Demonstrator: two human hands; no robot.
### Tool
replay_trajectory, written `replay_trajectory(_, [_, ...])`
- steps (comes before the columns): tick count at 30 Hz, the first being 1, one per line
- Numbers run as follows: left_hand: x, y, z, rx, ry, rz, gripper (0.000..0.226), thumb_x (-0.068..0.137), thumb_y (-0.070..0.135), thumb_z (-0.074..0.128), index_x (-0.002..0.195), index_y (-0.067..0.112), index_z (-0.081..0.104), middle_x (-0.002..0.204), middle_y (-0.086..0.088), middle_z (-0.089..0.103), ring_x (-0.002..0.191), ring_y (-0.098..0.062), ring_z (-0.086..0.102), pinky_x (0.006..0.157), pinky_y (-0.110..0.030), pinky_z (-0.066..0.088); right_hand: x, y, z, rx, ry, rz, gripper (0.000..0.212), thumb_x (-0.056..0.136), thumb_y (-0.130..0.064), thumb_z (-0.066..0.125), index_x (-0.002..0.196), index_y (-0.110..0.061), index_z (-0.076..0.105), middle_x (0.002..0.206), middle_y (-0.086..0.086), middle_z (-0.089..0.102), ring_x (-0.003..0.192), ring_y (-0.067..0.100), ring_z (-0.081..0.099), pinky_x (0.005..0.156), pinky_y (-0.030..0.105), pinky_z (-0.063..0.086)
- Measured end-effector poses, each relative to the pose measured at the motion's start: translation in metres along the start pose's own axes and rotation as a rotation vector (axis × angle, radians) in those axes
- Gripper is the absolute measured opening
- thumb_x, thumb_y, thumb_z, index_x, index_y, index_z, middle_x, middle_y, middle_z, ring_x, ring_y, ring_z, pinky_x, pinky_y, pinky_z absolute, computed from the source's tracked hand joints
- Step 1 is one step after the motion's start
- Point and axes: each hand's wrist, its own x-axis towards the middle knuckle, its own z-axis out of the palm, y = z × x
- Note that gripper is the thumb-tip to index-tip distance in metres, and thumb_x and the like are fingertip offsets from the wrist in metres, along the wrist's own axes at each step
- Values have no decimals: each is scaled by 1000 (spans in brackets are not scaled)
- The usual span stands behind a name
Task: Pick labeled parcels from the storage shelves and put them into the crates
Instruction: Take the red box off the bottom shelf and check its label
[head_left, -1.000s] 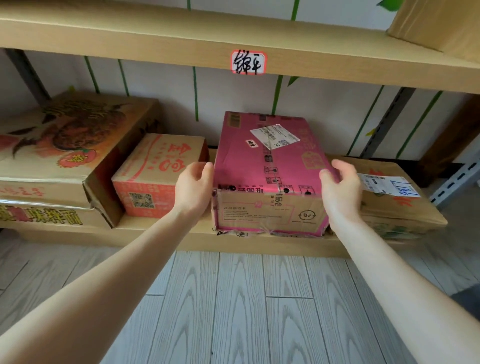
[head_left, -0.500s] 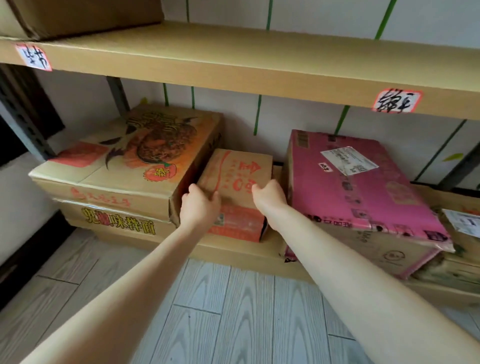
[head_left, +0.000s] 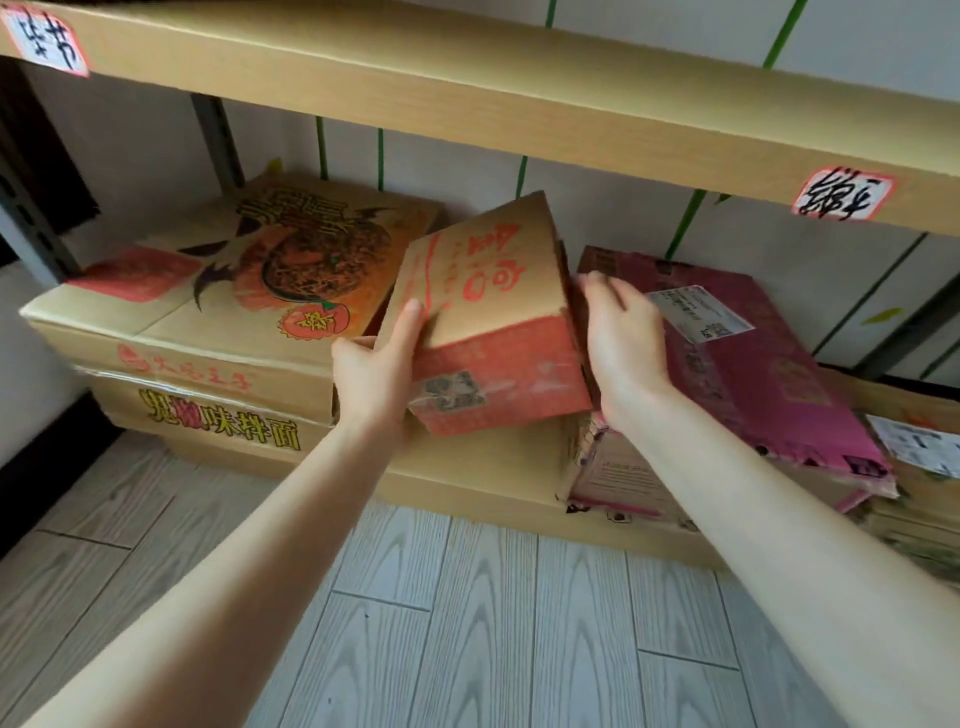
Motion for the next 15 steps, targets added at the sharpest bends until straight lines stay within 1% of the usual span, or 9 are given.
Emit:
replay_trajectory(2, [0, 2, -7, -60, -55, -60, 72, 62, 51, 77, 109, 2, 54, 104, -14, 65, 89, -24, 68, 81, -45, 57, -2, -2, -4, 18, -39, -81, 22, 96, -22, 44, 101, -17, 66, 107, 0, 66, 104, 15, 60, 98, 33, 46])
replay_trajectory(4, [-3, 0, -13, -89, -110, -90, 57, 73, 39, 75, 112, 2, 55, 98, -11, 66, 87, -22, 67, 83, -44, 56, -2, 1, -7, -52, -71, -150, 25, 94, -20, 51, 116, -15, 62, 113, -5, 60, 109, 10, 55, 97, 25, 43])
replay_trajectory(5, [-6, -2, -16, -117, -129, -105, 53, 78, 35, 72, 116, 2, 55, 98, -10, 65, 86, -21, 66, 81, -41, 56, -2, 4, -9, -66, -78, -143, 30, 91, -24, 55, 120, -16, 59, 113, -7, 58, 110, 10, 54, 95, 25, 43])
replay_trajectory(7, [-11, -4, -22, -191, -156, -125, 52, 83, 29, 67, 127, 5, 50, 107, -9, 63, 89, -18, 64, 77, -38, 56, -2, 4, -13, -30, -148, -5, 46, 80, -44, 66, 118, -21, 56, 110, -10, 58, 102, 9, 58, 87, 27, 48])
replay_trajectory(8, [-12, -5, -25, -220, -169, -126, 52, 85, 27, 65, 131, 9, 47, 114, -9, 61, 93, -17, 63, 77, -38, 55, -3, 2, -14, -6, -209, 101, 53, 72, -54, 69, 112, -21, 57, 108, -9, 62, 98, 9, 61, 83, 27, 49])
replay_trajectory(9, [-13, -5, -28, -239, -186, -120, 51, 87, 25, 63, 133, 13, 46, 119, -8, 59, 95, -15, 61, 79, -38, 54, -3, 0, -16, 15, -276, 190, 64, 66, -60, 71, 112, -18, 60, 107, -7, 66, 96, 11, 64, 83, 29, 51])
replay_trajectory(10, [-14, -5, -30, -250, -205, -110, 49, 88, 24, 61, 134, 18, 45, 120, -6, 58, 96, -14, 60, 80, -39, 53, -2, -1, -19, 42, -332, 253, 66, 64, -61, 72, 112, -17, 62, 105, -3, 70, 95, 15, 66, 85, 32, 52])
replay_trajectory(12, [-17, -5, -34, -266, -240, -102, 45, 91, 22, 57, 134, 23, 45, 120, -3, 58, 97, -14, 60, 81, -40, 53, -2, -1, -22, 136, -378, 282, 54, 73, -49, 71, 111, -11, 65, 101, 4, 72, 94, 19, 69, 83, 34, 54])
replay_trajectory(15, [-20, -4, -37, -257, -255, -115, 44, 92, 24, 55, 134, 23, 46, 124, -5, 58, 103, -17, 60, 77, -39, 54, -4, -1, -26, 197, -386, 257, 41, 82, -32, 68, 113, -5, 63, 102, 9, 71, 93, 21, 68, 79, 33, 55])
